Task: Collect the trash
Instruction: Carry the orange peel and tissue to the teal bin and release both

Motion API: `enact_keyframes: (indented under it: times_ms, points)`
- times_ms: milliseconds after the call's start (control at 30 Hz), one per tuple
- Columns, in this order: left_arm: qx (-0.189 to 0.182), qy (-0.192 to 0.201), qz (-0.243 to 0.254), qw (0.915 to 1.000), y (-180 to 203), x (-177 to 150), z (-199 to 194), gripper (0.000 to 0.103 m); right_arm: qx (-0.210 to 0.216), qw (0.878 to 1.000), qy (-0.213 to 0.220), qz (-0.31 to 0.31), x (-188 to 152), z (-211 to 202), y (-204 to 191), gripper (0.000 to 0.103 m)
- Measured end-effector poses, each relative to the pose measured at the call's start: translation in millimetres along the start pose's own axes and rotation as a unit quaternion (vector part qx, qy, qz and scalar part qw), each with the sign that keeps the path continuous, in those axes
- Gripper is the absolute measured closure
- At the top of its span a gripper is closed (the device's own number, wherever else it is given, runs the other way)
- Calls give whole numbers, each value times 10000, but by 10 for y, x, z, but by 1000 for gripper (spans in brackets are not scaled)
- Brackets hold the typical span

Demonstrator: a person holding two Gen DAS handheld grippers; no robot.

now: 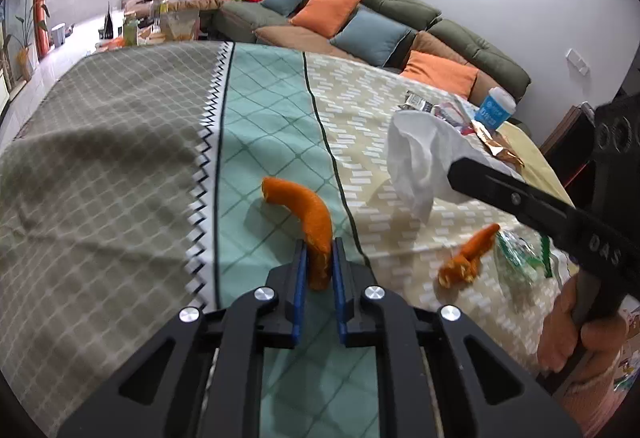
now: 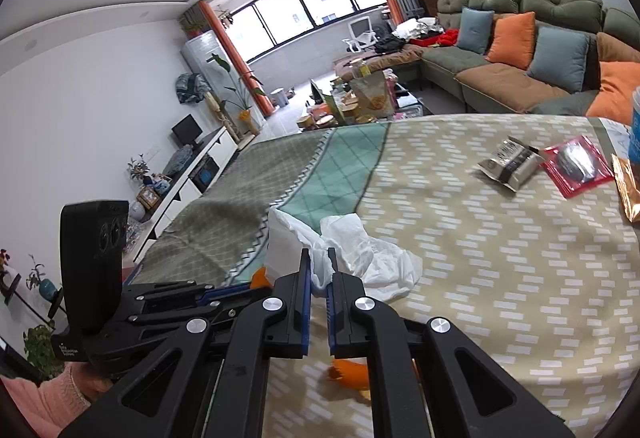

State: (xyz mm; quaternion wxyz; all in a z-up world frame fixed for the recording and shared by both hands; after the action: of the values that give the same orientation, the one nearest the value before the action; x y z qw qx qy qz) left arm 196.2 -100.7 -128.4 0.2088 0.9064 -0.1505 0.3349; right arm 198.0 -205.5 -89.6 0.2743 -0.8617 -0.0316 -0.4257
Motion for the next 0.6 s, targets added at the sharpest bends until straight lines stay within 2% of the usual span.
enact_keyframes:
  times_ms: [267,600]
  points:
    - [27,374,-16,9993,-192,-135,-500,90,377,9992,80,-117,11,-58,-335,96]
    - [302,724,-239,9966,-546,-320,-1049,90,971,9947,-25,-350,-59,15,-884,96]
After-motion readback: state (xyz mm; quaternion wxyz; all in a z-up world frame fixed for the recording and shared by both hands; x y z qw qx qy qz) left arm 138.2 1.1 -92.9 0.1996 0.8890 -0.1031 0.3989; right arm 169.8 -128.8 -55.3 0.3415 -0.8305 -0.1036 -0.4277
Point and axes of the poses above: each gripper's, at about its wrist camera, not at the fingertips, and z roughly the way its jaws point, y to its right, x to its top, the point moved 8 cm from there along z, roughly the way its jaws point, and after that the axes turned 4 degrees about y, right-handed, at the moved point
